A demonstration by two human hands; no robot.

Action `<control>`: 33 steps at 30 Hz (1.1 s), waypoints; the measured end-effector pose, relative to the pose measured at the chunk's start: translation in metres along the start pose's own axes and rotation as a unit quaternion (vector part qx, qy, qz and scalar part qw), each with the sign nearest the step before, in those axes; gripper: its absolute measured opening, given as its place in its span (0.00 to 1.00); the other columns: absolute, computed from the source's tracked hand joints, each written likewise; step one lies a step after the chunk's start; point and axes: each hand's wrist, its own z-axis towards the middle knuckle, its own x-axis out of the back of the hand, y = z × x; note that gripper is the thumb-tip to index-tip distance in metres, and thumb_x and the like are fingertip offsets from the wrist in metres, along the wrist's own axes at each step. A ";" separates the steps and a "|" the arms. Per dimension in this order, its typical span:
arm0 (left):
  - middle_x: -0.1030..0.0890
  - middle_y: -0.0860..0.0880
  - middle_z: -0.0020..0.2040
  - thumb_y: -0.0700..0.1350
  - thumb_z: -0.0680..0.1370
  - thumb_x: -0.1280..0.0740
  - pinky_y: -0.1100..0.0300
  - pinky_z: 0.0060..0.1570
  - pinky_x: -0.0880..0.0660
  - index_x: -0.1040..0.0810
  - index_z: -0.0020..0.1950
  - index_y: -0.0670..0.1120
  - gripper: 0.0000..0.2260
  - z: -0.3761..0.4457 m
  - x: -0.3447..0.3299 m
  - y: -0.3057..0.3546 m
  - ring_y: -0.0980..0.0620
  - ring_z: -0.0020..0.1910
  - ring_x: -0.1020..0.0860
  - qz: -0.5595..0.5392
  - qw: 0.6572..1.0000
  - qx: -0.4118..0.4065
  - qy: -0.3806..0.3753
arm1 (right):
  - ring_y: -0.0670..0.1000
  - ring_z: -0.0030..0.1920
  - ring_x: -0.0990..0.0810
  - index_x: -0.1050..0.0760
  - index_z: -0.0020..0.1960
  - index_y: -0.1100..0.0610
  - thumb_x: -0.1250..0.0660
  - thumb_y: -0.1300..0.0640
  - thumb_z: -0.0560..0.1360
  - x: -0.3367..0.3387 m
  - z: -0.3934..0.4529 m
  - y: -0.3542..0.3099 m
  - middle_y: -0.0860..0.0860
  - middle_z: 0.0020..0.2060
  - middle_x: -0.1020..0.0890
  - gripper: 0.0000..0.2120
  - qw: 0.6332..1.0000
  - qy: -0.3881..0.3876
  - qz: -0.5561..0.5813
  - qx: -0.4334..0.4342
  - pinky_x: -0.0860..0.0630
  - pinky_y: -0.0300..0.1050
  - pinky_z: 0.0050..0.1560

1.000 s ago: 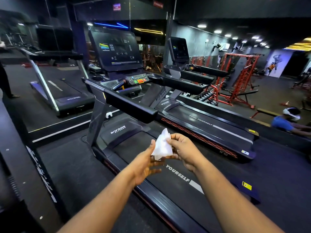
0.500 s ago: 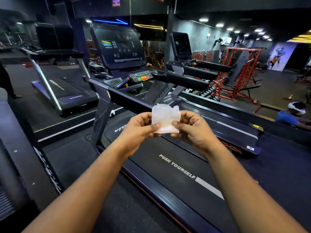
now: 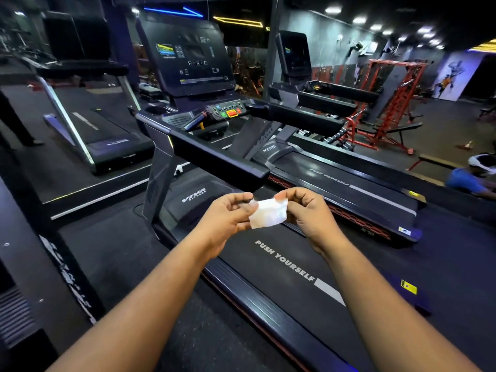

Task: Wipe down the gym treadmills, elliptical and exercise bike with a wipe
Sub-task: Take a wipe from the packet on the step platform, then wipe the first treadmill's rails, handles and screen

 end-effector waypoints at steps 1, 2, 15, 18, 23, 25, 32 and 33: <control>0.17 0.42 0.52 0.38 0.78 0.27 0.51 0.51 0.17 0.21 0.62 0.41 0.13 0.009 0.001 -0.004 0.47 0.49 0.16 0.021 1.000 -0.008 0.011 | 0.52 0.41 0.17 0.18 0.49 0.62 0.39 0.74 0.76 0.001 0.007 0.004 0.58 0.44 0.14 0.13 1.000 0.000 -0.003 -0.004 0.19 0.44 0.42; 0.17 0.42 0.50 0.35 0.78 0.27 0.49 0.51 0.17 0.20 0.60 0.41 0.12 0.023 0.002 -0.008 0.47 0.48 0.16 0.038 0.999 -0.013 0.021 | 0.52 0.42 0.16 0.18 0.49 0.62 0.39 0.73 0.76 0.003 0.020 0.009 0.59 0.45 0.14 0.13 1.000 -0.001 -0.001 -0.012 0.19 0.44 0.42; 0.16 0.49 0.47 0.36 0.78 0.27 0.59 0.48 0.20 0.19 0.60 0.44 0.11 0.185 0.028 -0.014 0.52 0.47 0.17 0.195 0.976 -0.093 0.010 | 0.45 0.47 0.16 0.16 0.51 0.46 0.28 0.52 0.76 0.023 0.194 0.072 0.43 0.45 0.14 0.06 0.954 -0.164 -0.250 0.026 0.19 0.54 0.51; 0.15 0.48 0.52 0.42 0.78 0.27 0.55 0.54 0.19 0.18 0.59 0.46 0.10 0.212 0.043 -0.017 0.50 0.51 0.16 0.226 0.966 -0.124 0.030 | 0.44 0.44 0.17 0.17 0.47 0.47 0.28 0.55 0.76 0.023 0.221 0.069 0.42 0.41 0.14 0.03 0.954 -0.136 -0.263 0.040 0.20 0.52 0.50; 0.20 0.56 0.61 0.52 0.77 0.29 0.59 0.63 0.26 0.19 0.64 0.48 0.17 0.258 0.075 -0.013 0.58 0.60 0.22 0.465 0.856 -0.226 0.012 | 0.46 0.41 0.19 0.20 0.48 0.45 0.30 0.55 0.75 0.021 0.256 0.068 0.42 0.39 0.16 0.05 0.942 -0.062 -0.322 0.072 0.21 0.49 0.45; 0.23 0.55 0.68 0.58 0.77 0.31 0.58 0.68 0.29 0.22 0.68 0.50 0.22 0.281 0.088 -0.009 0.57 0.67 0.26 0.534 0.812 -0.231 -0.032 | 0.47 0.43 0.20 0.21 0.50 0.45 0.32 0.54 0.76 0.015 0.266 0.069 0.42 0.42 0.17 0.05 0.918 -0.025 -0.380 0.108 0.22 0.49 0.46; 0.31 0.51 0.77 0.71 0.79 0.48 0.46 0.77 0.42 0.31 0.77 0.50 0.35 0.356 0.124 -0.013 0.52 0.77 0.35 0.685 0.631 -0.308 -0.191 | 0.52 0.46 0.21 0.24 0.56 0.46 0.35 0.57 0.80 -0.020 0.275 0.082 0.44 0.45 0.18 0.07 0.847 0.075 -0.508 0.139 0.23 0.52 0.46; 0.30 0.51 0.77 0.72 0.80 0.49 0.46 0.77 0.41 0.30 0.76 0.49 0.35 0.364 0.129 -0.016 0.52 0.77 0.34 0.685 0.617 -0.328 -0.208 | 0.53 0.46 0.21 0.24 0.56 0.46 0.35 0.57 0.80 -0.028 0.275 0.086 0.44 0.44 0.18 0.08 0.839 0.092 -0.519 0.134 0.24 0.50 0.45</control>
